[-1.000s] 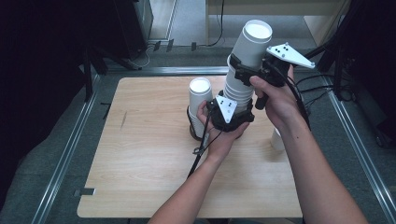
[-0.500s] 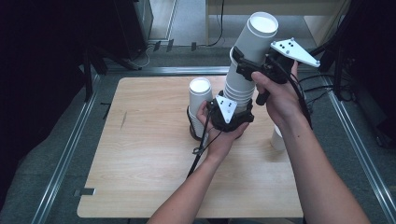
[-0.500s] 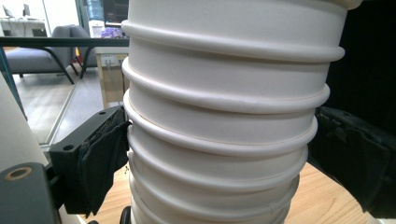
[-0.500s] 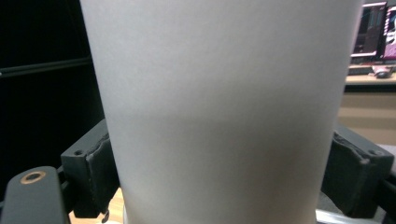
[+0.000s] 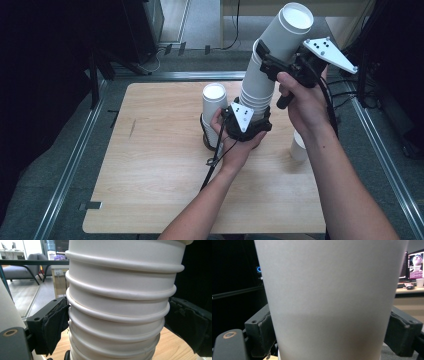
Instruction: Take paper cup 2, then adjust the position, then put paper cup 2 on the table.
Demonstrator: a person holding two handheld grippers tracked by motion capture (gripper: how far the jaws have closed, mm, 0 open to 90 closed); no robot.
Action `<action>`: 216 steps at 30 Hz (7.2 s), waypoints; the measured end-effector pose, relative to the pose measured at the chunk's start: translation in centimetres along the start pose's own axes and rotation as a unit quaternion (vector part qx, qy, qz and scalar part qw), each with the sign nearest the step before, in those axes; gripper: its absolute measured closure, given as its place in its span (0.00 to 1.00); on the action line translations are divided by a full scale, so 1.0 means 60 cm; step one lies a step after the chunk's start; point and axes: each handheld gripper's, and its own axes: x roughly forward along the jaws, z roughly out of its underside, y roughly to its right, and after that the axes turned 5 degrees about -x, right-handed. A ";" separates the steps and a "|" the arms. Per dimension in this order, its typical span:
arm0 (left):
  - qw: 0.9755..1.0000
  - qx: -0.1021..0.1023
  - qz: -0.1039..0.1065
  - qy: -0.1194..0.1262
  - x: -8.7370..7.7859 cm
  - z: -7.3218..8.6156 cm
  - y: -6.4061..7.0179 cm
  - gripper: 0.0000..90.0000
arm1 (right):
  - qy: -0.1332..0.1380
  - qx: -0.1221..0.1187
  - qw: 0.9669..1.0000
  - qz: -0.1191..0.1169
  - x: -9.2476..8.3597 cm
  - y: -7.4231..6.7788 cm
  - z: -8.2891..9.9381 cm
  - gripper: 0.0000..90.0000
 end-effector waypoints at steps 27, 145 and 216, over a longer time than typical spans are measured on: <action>1.000 0.010 0.001 -0.004 -0.002 0.000 -0.001 0.07 | 0.017 -0.016 1.000 0.014 -0.078 0.046 -0.007 0.14; 0.972 0.029 0.193 -0.132 -0.239 0.043 -0.060 0.00 | -0.124 -0.465 0.873 0.080 -0.227 -0.046 0.374 0.13; 0.957 0.100 0.244 -0.118 -0.253 0.052 -0.046 0.26 | -0.079 -0.513 0.852 -0.067 -0.249 -0.086 0.390 0.02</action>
